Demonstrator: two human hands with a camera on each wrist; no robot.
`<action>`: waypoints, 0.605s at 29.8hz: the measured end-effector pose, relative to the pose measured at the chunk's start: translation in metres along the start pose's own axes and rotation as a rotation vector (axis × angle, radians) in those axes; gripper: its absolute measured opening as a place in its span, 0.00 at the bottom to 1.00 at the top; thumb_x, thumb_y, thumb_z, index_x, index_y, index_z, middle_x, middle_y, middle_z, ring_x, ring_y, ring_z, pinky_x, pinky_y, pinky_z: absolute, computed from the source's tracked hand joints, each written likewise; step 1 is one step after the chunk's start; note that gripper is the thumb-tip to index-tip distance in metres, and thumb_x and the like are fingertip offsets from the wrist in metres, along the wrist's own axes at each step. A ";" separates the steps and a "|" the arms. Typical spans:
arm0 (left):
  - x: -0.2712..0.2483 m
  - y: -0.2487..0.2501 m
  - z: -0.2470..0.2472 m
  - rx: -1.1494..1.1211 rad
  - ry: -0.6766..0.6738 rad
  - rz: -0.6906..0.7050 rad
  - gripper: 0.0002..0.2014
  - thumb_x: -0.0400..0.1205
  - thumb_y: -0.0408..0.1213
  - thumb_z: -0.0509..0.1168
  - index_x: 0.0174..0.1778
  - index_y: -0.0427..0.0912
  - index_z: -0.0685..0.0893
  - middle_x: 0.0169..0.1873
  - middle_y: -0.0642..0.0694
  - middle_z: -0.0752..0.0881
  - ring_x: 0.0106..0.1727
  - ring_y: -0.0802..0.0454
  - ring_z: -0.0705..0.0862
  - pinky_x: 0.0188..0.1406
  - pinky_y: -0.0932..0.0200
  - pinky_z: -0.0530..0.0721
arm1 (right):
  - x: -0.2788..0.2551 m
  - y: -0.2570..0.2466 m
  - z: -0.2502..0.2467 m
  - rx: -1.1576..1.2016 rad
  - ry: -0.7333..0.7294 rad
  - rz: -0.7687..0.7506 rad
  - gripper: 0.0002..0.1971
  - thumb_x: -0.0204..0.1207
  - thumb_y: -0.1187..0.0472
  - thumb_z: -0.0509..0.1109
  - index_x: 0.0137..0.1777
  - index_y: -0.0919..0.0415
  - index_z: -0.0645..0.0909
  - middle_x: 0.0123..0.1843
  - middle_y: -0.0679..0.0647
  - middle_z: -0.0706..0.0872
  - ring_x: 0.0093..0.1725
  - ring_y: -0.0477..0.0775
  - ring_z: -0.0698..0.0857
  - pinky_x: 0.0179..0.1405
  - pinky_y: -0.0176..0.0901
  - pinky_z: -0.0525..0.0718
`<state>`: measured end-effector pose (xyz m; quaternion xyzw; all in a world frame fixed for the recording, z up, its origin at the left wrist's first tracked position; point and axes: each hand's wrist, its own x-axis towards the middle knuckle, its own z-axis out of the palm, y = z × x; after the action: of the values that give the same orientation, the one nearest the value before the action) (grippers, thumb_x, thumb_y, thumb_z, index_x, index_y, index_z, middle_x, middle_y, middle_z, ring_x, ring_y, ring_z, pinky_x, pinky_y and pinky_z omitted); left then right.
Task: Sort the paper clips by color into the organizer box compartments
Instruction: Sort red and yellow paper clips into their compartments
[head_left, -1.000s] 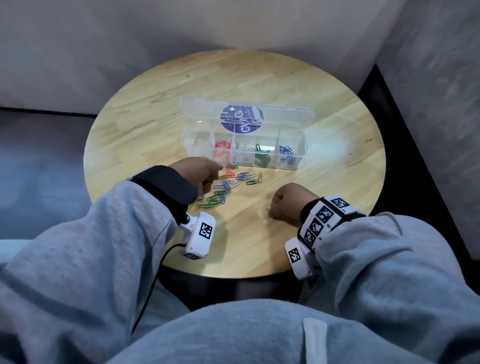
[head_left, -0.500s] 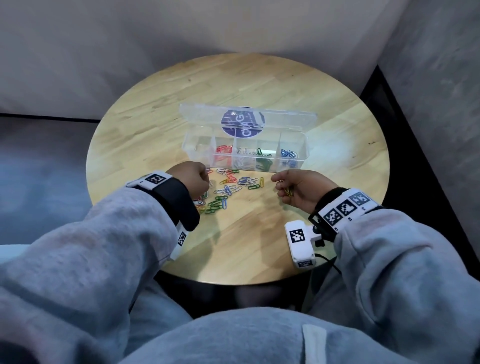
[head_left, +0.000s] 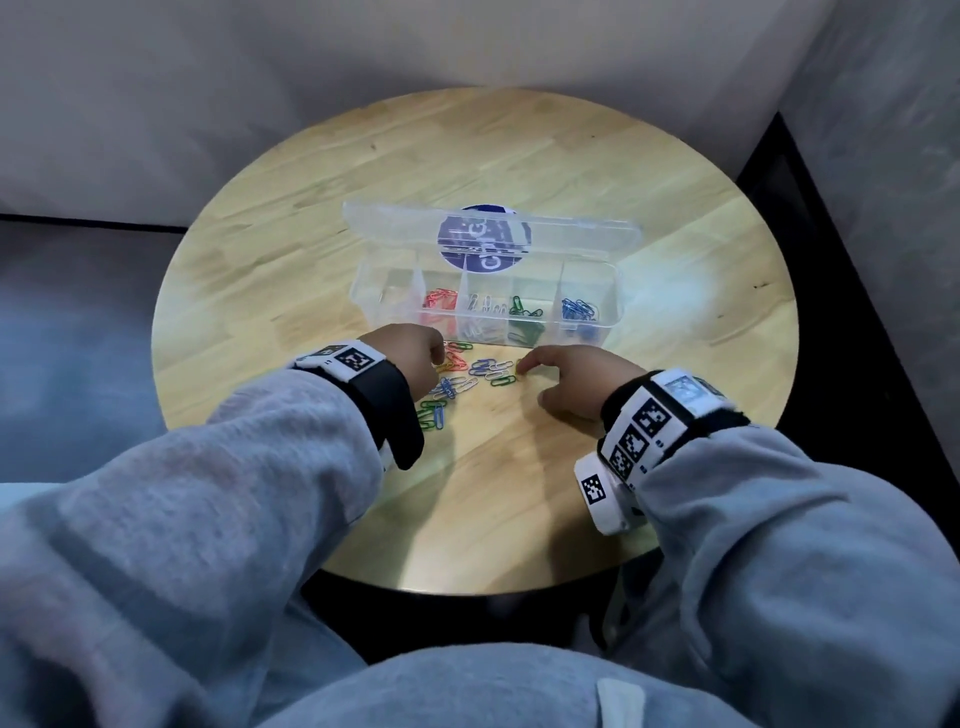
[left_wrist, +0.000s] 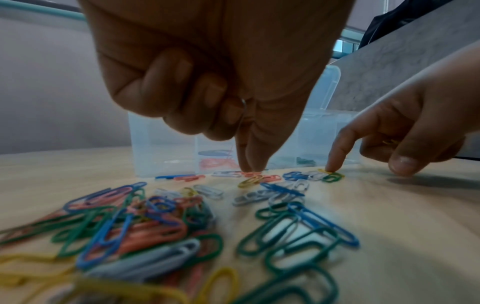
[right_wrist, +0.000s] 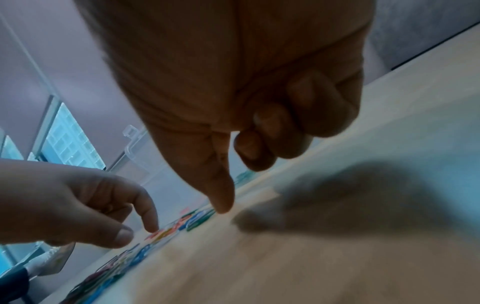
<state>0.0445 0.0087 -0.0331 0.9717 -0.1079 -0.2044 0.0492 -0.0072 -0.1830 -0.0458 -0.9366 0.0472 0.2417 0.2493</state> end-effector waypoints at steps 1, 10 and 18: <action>0.002 0.001 0.002 0.005 -0.006 0.000 0.10 0.80 0.36 0.61 0.55 0.50 0.82 0.47 0.49 0.81 0.45 0.48 0.76 0.41 0.61 0.70 | 0.000 0.000 -0.002 -0.028 0.002 -0.004 0.20 0.75 0.63 0.64 0.63 0.40 0.77 0.36 0.41 0.74 0.30 0.43 0.76 0.28 0.36 0.74; 0.014 0.008 0.008 0.006 -0.031 -0.002 0.03 0.76 0.37 0.66 0.42 0.48 0.78 0.31 0.51 0.75 0.42 0.46 0.77 0.27 0.61 0.65 | 0.002 0.003 -0.002 -0.159 0.128 -0.011 0.07 0.73 0.60 0.66 0.51 0.50 0.77 0.37 0.46 0.75 0.41 0.53 0.76 0.28 0.37 0.67; 0.009 0.012 0.011 -0.023 -0.039 -0.013 0.05 0.75 0.35 0.64 0.43 0.49 0.79 0.31 0.52 0.76 0.41 0.47 0.76 0.26 0.62 0.65 | 0.002 0.004 0.000 -0.180 0.083 -0.027 0.09 0.74 0.52 0.70 0.50 0.51 0.75 0.43 0.47 0.77 0.43 0.53 0.76 0.39 0.39 0.70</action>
<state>0.0461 -0.0056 -0.0451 0.9675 -0.1002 -0.2249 0.0571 -0.0061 -0.1860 -0.0487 -0.9650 0.0230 0.2025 0.1653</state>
